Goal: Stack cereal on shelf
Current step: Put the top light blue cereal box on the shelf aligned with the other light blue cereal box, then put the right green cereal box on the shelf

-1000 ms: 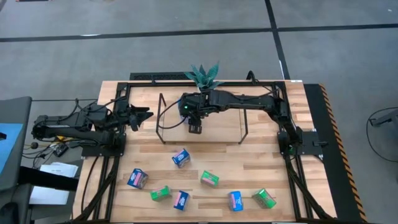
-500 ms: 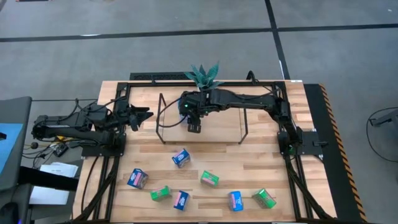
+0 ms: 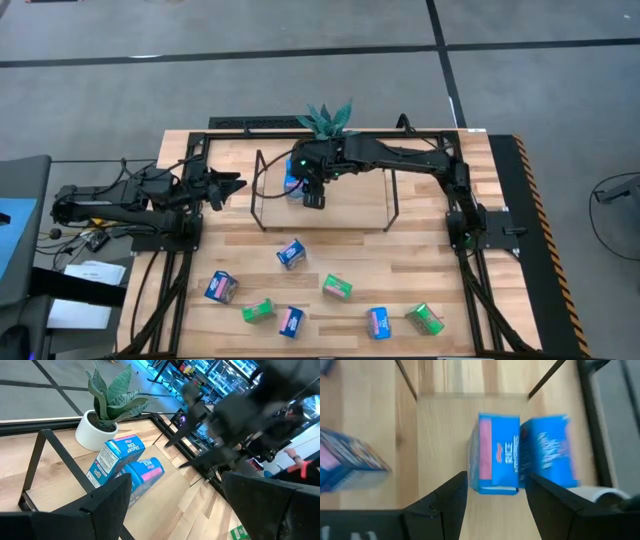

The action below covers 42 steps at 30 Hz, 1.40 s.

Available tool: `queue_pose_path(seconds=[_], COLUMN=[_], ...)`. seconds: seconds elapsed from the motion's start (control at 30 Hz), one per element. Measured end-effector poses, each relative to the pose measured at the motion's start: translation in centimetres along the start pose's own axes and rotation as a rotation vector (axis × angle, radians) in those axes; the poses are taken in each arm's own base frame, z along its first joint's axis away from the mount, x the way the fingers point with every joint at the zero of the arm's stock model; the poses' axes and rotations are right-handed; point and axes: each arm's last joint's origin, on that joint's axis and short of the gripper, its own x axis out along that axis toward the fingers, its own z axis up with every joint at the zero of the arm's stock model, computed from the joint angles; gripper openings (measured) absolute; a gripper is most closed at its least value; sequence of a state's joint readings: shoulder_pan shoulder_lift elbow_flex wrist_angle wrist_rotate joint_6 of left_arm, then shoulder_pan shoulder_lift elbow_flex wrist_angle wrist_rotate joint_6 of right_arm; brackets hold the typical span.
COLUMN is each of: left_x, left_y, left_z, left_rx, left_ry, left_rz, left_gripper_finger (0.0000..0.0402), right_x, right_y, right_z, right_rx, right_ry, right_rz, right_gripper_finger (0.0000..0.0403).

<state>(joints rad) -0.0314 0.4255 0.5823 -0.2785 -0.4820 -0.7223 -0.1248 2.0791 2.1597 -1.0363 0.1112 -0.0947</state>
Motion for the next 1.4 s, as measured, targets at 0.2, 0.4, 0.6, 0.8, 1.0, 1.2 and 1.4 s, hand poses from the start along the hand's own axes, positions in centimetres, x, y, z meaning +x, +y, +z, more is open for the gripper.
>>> queue_pose_path(seconds=[0.2,0.4,0.6,0.8,1.0,1.2,1.4], left_x=[0.0,0.0,0.0,0.0,0.0,0.0,0.0], left_y=[0.0,-0.1,-0.2,-0.2,-0.2,-0.3,-0.4], left_z=[0.0,-0.1,-0.2,-0.2,-0.2,-0.3,-0.3], left_rx=[-0.019,-0.020,-0.022,0.004,0.004,0.004,0.042], left_ry=[0.013,0.040,0.055,0.072,0.075,0.094,0.106], left_rz=[-0.015,-0.044,-0.060,-0.077,-0.085,-0.106,-0.125], left_gripper_finger=[0.0300,0.0300,0.0300,0.0300,0.0300,0.0300,0.0300], right_x=[-5.8,-11.3,-16.7,-19.3,-19.0,-17.6,-18.0], right_y=[1.4,4.8,6.3,10.7,15.3,19.8,22.6], right_z=[-0.1,-2.0,-4.7,-6.9,-9.7,-13.8,-16.6], right_rx=[-0.026,-0.118,0.094,0.362,0.507,0.585,0.664], right_ry=[0.020,0.087,0.154,0.146,0.258,0.508,0.693], right_rz=[0.037,0.127,0.129,0.108,0.100,0.105,0.100], right_gripper_finger=[0.0216,0.0216,0.0214,0.0204,0.0187,0.0203,0.0277])
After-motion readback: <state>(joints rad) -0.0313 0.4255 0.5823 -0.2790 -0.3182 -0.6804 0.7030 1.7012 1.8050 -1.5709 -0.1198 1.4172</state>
